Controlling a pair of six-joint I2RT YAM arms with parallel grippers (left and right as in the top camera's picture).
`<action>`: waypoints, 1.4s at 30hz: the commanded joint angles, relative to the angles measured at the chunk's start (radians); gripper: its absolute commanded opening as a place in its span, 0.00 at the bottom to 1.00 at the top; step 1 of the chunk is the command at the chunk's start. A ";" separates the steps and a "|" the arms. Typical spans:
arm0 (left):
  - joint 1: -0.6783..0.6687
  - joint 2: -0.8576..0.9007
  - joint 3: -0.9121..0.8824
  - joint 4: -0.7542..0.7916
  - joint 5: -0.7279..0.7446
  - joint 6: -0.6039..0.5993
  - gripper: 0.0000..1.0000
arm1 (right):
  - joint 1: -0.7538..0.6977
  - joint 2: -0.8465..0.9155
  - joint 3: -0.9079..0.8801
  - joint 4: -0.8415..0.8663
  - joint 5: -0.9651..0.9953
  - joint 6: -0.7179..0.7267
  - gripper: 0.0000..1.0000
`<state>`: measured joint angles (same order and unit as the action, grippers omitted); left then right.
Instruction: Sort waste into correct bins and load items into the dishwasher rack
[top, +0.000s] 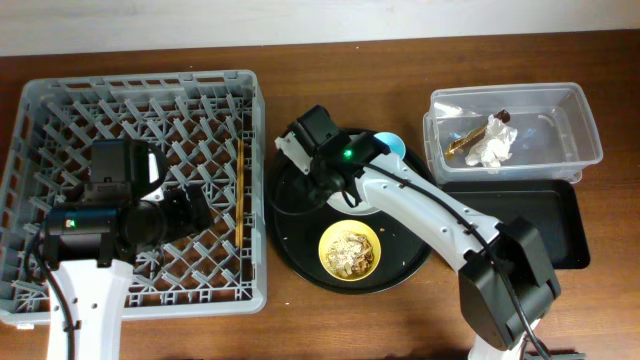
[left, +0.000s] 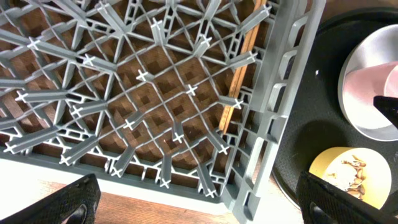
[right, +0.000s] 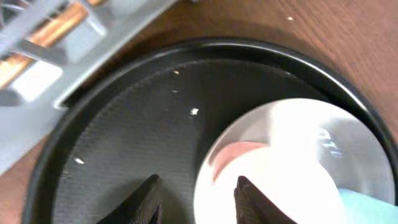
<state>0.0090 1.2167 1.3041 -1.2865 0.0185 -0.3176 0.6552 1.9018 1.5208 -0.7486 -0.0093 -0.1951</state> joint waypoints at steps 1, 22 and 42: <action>0.005 -0.009 -0.007 0.007 -0.006 -0.002 0.99 | -0.008 0.034 0.002 -0.003 0.097 0.016 0.39; 0.048 -0.010 -0.005 0.161 1.311 0.600 0.99 | -0.484 -0.430 0.326 -0.429 -1.010 0.001 0.04; -0.114 -0.090 -0.005 0.492 1.555 0.602 0.95 | -0.301 -0.423 0.319 -0.496 -1.344 -0.167 0.04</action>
<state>-0.1017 1.1664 1.2922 -0.7956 1.5421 0.2703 0.3515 1.4754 1.8389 -1.2598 -1.3663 -0.3477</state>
